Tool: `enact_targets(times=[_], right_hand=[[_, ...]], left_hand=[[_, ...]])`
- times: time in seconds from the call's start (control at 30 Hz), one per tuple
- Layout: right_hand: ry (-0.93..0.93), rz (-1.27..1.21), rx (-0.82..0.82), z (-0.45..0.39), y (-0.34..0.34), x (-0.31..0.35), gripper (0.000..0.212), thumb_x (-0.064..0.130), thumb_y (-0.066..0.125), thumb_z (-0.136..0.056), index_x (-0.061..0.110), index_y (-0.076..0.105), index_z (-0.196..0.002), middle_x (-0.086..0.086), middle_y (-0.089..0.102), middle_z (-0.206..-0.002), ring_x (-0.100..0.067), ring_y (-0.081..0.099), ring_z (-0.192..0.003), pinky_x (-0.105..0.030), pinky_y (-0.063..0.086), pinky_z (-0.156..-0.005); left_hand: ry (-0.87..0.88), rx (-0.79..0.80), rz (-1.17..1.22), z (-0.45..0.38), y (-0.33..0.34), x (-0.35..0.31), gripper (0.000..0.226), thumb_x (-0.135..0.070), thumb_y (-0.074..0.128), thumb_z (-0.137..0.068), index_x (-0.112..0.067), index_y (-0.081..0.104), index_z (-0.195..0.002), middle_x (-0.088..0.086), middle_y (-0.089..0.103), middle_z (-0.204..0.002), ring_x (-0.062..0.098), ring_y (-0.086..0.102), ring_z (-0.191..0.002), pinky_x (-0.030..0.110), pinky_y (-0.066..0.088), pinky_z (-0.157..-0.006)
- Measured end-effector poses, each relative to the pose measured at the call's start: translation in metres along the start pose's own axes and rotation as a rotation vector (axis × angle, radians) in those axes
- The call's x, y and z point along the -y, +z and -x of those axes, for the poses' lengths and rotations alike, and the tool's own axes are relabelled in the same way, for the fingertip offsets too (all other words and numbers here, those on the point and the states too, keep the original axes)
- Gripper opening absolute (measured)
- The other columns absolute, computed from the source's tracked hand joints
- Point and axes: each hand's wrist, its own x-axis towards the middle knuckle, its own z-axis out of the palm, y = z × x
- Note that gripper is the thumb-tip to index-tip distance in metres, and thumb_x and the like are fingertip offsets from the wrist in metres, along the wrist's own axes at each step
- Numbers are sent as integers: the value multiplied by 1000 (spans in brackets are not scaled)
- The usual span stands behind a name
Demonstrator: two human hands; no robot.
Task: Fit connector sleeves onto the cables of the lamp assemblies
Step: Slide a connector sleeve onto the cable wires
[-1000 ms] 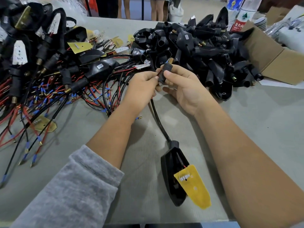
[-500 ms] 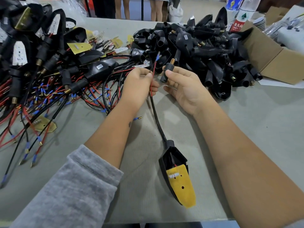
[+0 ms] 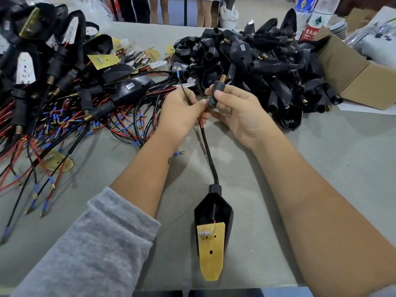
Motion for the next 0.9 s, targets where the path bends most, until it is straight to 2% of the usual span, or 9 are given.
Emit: enact_targets(times=[0.1,0.17,0.3,0.37,0.43,0.5,0.57,0.73,0.9], right_hand=[[7,11,-5,-1,0,-1,12,5,56,-94,9,65,-102,-5,70,-97,-17,66,-94,-34,51,-90],[8,15,-6,-1,-1,-1,12,5,56,-94,11,62,-103,-6,71,-104,-18,68,-97,-30,53,-84],[8,-41,-52,0,0,-1,11,4,56,-95,12,60,-102,-9,68,-104,-16,67,-90,-28,52,-77],[6,-92,-87,0,0,-1,11,4,56,-95,13,60,-100,-13,63,-104,-19,63,-91,-30,51,-78],[10,-132,-119,0,-1,-1,11,4,56,-95,12,61,-100,-13,62,-100,-21,61,-90,-30,50,-78],[17,-161,-156,-1,-2,0,10,5,56,-96,12,62,-98,-8,63,-91,-16,59,-79,-30,49,-76],[27,-203,-184,-2,-3,0,8,8,56,-97,12,62,-93,-5,63,-88,-15,57,-76,-28,50,-75],[54,-395,-239,-3,-5,3,10,2,50,-98,6,57,-92,-9,66,-86,-17,65,-76,-26,57,-79],[88,-547,-283,-1,-5,7,19,-8,44,-97,4,51,-110,-17,67,-87,-25,69,-78,-32,60,-79]], left_hand=[[-14,1,73,0,-1,1,31,7,52,-94,-14,39,-75,4,61,-66,7,62,-50,18,49,-49],[-47,-13,59,-2,0,2,27,6,47,-96,-15,42,-78,2,61,-70,4,53,-47,17,43,-45],[-117,-37,-45,-7,2,3,25,-3,38,-99,-18,57,-97,0,55,-77,2,37,-43,15,30,-39],[-102,-20,-66,-6,1,2,25,-11,42,-101,-21,63,-95,-3,53,-73,0,34,-39,15,28,-38],[-68,1,-87,-3,1,2,30,-18,44,-102,-26,68,-86,-8,53,-65,0,32,-39,14,27,-38],[-30,7,-109,-1,1,1,32,-22,47,-102,-29,69,-80,-14,52,-54,0,33,-39,14,28,-39],[-8,11,-114,0,2,0,31,-25,49,-101,-30,70,-78,-14,49,-47,1,32,-39,14,29,-39],[4,9,-97,1,3,0,20,-23,56,-98,-25,70,-83,-11,47,-45,2,34,-40,12,28,-39],[27,20,-91,0,3,1,15,-20,62,-94,-25,70,-82,-9,46,-51,1,37,-42,10,31,-41]])
